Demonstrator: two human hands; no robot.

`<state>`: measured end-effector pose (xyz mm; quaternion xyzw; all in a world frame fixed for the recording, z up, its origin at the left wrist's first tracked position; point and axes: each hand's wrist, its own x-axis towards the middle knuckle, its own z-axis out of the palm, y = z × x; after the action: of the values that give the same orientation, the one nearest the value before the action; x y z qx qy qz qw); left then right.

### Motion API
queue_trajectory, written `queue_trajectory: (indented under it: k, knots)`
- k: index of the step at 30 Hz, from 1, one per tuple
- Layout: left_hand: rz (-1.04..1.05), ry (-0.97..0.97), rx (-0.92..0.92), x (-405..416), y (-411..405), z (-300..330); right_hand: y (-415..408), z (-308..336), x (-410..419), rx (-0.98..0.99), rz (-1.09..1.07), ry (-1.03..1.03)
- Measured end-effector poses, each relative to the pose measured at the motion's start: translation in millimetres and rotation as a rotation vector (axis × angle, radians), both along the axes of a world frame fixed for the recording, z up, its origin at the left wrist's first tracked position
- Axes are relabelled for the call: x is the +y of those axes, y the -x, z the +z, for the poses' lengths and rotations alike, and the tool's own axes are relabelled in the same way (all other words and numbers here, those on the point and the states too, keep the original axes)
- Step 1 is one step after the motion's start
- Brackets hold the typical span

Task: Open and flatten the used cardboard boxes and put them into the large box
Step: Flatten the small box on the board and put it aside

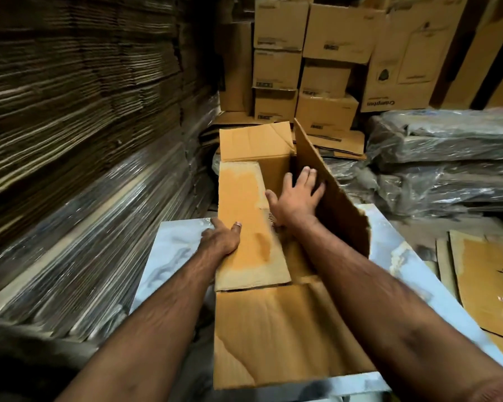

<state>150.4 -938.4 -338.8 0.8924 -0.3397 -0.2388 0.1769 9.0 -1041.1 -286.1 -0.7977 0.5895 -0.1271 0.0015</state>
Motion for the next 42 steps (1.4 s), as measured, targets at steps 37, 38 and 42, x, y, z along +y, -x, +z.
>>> queue_trajectory:
  k: [37,38,42]
  knots:
    - [-0.151,0.098,-0.457,-70.1,41.9,3.8,106.6,-54.6,-90.6,0.189,0.217,-0.094]
    - [-0.209,0.111,-0.452,-75.8,49.3,10.0,106.7,-53.7,-89.9,0.185,0.217,-0.098]
    - [-0.657,0.077,-0.404,-93.6,100.4,37.0,106.7,-54.1,-91.7,0.19,0.214,-0.077]
